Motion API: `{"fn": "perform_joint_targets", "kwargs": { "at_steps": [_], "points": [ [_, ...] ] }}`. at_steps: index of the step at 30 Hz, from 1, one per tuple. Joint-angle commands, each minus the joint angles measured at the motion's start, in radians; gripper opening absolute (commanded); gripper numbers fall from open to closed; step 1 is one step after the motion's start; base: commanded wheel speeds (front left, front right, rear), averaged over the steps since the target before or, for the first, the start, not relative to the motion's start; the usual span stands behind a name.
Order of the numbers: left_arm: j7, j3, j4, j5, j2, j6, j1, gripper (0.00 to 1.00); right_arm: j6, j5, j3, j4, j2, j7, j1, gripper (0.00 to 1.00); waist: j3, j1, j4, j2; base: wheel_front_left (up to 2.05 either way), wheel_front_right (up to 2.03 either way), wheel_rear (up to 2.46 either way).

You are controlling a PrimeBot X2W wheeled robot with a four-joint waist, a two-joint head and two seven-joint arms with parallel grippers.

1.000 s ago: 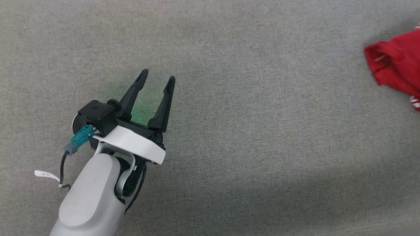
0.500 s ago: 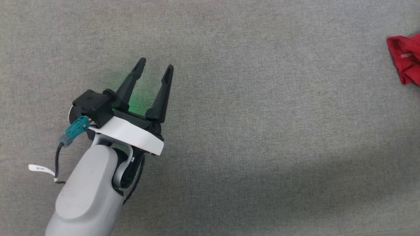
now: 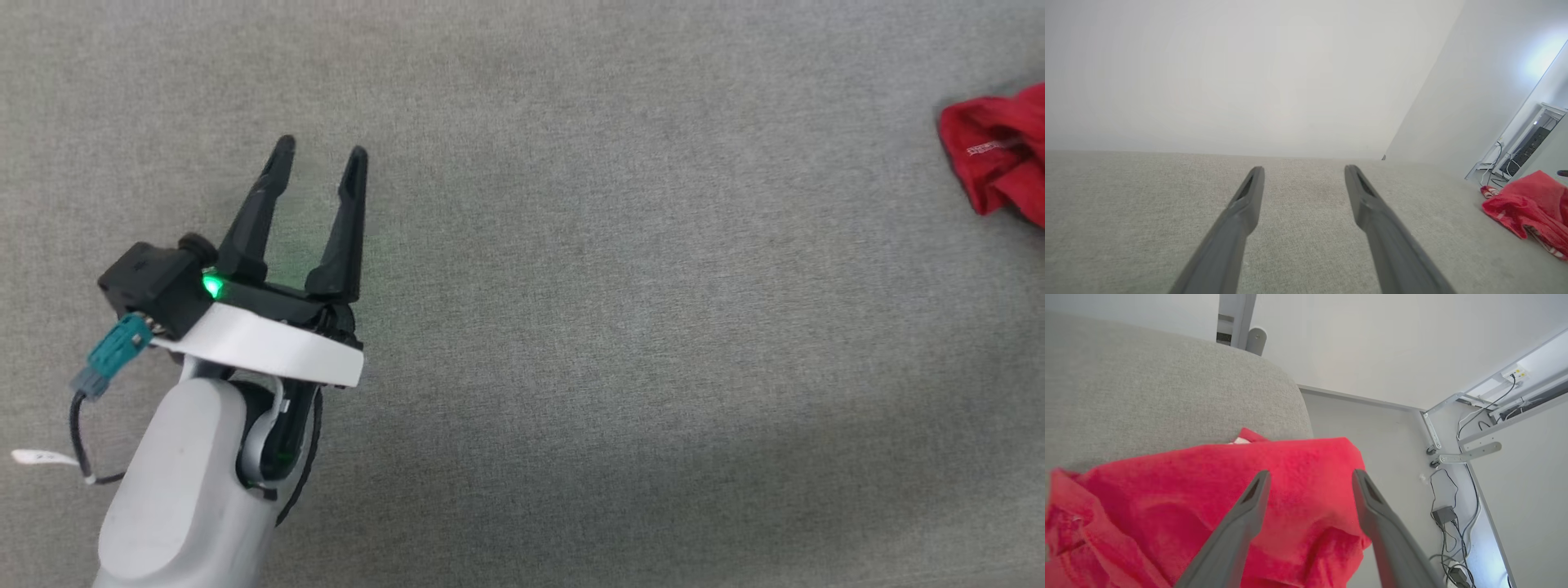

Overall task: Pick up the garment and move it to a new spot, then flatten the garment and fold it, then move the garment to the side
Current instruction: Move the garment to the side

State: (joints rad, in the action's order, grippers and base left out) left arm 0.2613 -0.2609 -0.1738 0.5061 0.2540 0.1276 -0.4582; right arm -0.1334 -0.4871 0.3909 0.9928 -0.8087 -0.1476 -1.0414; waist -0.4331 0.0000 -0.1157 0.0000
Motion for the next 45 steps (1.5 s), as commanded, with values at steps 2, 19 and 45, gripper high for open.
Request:
{"fn": "perform_joint_targets", "kwargs": {
  "at_steps": [2,19,45],
  "points": [
    [0.005,0.012,0.013,-0.005,-0.001,0.003,0.022,1.0,0.005,-0.013,0.005,-0.017,0.006,0.012,0.001,1.0,0.014,0.0,-0.002,0.0,0.0,0.0,0.0],
    [0.005,0.102,-0.005,-0.039,0.008,0.003,0.131,1.0,0.005,-0.119,0.041,-0.209,0.105,0.157,0.148,1.0,0.149,0.0,0.026,0.0,0.0,0.0,0.0],
    [0.005,0.349,0.045,-0.162,-0.031,0.003,0.392,1.0,0.005,-0.03,-0.035,-0.438,0.27,0.413,0.506,1.0,0.327,0.0,0.065,0.0,0.0,0.0,0.0]
  ]
}}
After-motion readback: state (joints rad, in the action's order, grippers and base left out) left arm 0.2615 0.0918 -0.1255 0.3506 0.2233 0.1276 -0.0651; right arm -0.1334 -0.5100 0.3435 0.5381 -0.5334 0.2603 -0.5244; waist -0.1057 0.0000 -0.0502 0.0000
